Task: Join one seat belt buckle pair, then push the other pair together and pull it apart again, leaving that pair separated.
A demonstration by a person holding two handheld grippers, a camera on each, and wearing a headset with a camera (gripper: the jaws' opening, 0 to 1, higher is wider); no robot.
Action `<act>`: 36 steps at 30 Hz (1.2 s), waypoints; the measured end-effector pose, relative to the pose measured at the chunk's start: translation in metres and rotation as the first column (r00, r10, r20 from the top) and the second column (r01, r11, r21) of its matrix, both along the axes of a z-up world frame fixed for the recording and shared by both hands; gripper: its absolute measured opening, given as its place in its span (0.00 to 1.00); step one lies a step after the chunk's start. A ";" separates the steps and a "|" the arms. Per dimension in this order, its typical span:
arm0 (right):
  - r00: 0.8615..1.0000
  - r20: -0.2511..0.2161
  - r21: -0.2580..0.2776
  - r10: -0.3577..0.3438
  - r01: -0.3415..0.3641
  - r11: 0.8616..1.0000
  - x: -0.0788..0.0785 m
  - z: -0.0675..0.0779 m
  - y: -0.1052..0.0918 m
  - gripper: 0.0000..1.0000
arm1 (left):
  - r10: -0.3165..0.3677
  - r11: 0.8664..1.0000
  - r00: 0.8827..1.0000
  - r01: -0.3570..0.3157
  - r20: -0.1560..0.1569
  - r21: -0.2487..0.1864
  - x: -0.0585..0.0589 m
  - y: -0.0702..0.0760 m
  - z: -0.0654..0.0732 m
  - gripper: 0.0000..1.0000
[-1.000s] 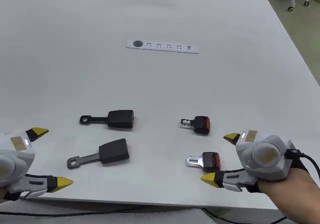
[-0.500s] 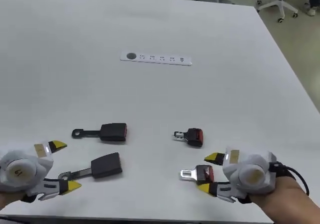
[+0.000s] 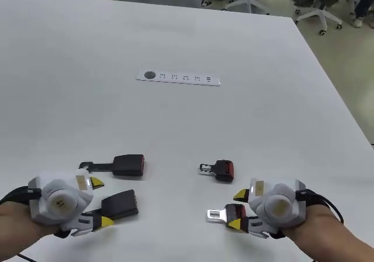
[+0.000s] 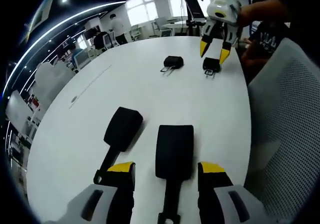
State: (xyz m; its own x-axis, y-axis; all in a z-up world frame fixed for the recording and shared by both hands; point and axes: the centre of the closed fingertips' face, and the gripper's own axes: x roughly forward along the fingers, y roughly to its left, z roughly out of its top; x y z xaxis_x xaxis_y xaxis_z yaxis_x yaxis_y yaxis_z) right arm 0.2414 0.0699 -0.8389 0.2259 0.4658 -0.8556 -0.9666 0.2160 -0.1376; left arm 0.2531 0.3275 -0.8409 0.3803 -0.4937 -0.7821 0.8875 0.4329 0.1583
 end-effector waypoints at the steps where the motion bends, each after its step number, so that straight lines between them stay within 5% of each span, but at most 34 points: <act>1: 1.000 -0.012 0.001 0.003 -0.003 1.000 -0.001 -0.001 -0.001 0.34 | -0.007 1.000 1.000 0.007 -0.004 0.004 0.000 -0.002 -0.001 0.52; 9: 0.998 -0.049 -0.057 0.032 -0.034 0.998 -0.001 -0.012 -0.017 0.35 | -0.083 0.995 0.996 0.085 -0.042 0.050 -0.005 -0.005 -0.013 0.42; 12: 0.997 -0.055 -0.077 0.047 -0.051 0.996 -0.001 -0.016 -0.018 0.35 | -0.147 0.985 0.989 0.149 -0.031 0.084 -0.007 -0.006 -0.017 0.35; 17: 0.995 -0.051 -0.096 0.082 -0.087 0.992 -0.003 -0.025 -0.015 0.34 | -0.166 0.983 0.985 0.169 -0.048 0.076 -0.004 -0.009 -0.018 0.34; 26: 0.988 -0.146 -0.058 0.049 -0.058 0.997 -0.001 -0.028 -0.015 0.34 | -0.253 0.964 0.966 0.256 -0.057 0.066 -0.006 -0.014 -0.018 0.33; 36: 0.988 -0.148 -0.066 0.051 -0.062 0.996 -0.003 -0.028 -0.016 0.34 | -0.261 0.963 0.963 0.265 -0.075 0.057 -0.006 -0.016 -0.017 0.33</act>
State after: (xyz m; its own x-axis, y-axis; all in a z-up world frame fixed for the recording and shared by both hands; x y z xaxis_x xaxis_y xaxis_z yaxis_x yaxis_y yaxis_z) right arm 0.2389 0.0544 -0.8671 0.0707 0.4121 -0.9084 -0.9879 0.1552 -0.0065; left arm 0.2467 0.3114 -0.8579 0.1905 -0.5159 -0.8352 0.9780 0.1734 0.1160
